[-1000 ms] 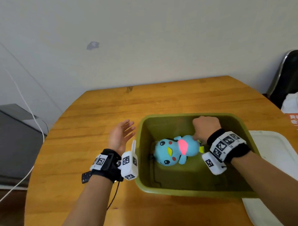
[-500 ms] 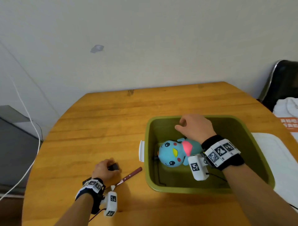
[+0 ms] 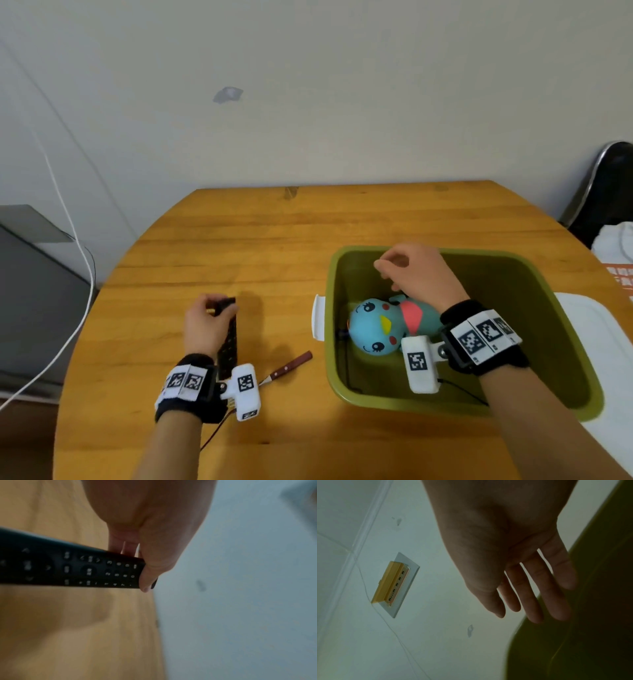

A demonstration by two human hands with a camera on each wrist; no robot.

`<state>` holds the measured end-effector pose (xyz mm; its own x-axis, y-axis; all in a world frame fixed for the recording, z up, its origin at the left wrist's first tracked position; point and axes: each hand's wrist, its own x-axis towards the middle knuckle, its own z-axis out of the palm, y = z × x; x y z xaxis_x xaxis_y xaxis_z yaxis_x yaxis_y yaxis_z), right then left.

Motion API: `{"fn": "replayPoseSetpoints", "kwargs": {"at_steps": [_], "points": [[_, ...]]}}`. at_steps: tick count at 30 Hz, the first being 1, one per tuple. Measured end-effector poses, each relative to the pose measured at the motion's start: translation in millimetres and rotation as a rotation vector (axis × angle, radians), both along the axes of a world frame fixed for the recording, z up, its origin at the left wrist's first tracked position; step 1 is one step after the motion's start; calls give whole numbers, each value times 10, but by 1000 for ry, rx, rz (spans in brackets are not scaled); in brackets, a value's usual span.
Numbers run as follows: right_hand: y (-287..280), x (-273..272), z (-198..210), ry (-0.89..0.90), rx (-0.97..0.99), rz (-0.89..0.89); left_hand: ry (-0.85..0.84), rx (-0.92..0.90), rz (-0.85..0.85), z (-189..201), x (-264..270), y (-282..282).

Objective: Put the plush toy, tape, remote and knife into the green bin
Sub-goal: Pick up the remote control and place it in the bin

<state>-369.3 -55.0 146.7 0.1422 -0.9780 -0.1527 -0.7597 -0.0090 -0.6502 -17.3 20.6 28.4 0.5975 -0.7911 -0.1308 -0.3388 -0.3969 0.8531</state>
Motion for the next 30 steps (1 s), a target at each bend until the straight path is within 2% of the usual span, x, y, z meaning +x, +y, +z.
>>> {"fn": "replayPoseSetpoints", "kwargs": {"at_steps": [3, 6, 9, 12, 15, 17, 18, 20, 22, 25, 27, 30], "points": [[105, 80, 141, -235, 19, 37, 300, -371, 103, 720, -226, 154], [212, 203, 344, -355, -33, 159, 558, -624, 12, 1415, -559, 328], [335, 326, 586, -388, -151, 320, 766, -707, -93, 1798, -905, 380], [399, 360, 759, -373, -222, 438, 944, -695, -179, 1965, -1272, 286], [404, 277, 817, -209, -368, 456, 1099, -651, -255, 1973, -1543, 130], [392, 147, 778, -94, -451, 435, 1126, -578, -247, 1913, -1650, 6], [375, 60, 728, -94, -418, 430, 1122, -524, -205, 1864, -1686, -56], [306, -121, 545, -170, -229, 428, 1072, -359, -64, 1671, -1709, -219], [204, -292, 291, -134, -49, 437, 922, -157, 55, 1461, -1710, -367], [85, -493, -92, 152, 156, 534, 820, 78, 24, 1246, -1792, -502], [45, -543, -274, 350, 283, 619, 810, 159, 7, 1096, -1864, -548], [-15, -542, -455, 561, 405, 701, 777, 180, 14, 768, -1921, -661]]}}
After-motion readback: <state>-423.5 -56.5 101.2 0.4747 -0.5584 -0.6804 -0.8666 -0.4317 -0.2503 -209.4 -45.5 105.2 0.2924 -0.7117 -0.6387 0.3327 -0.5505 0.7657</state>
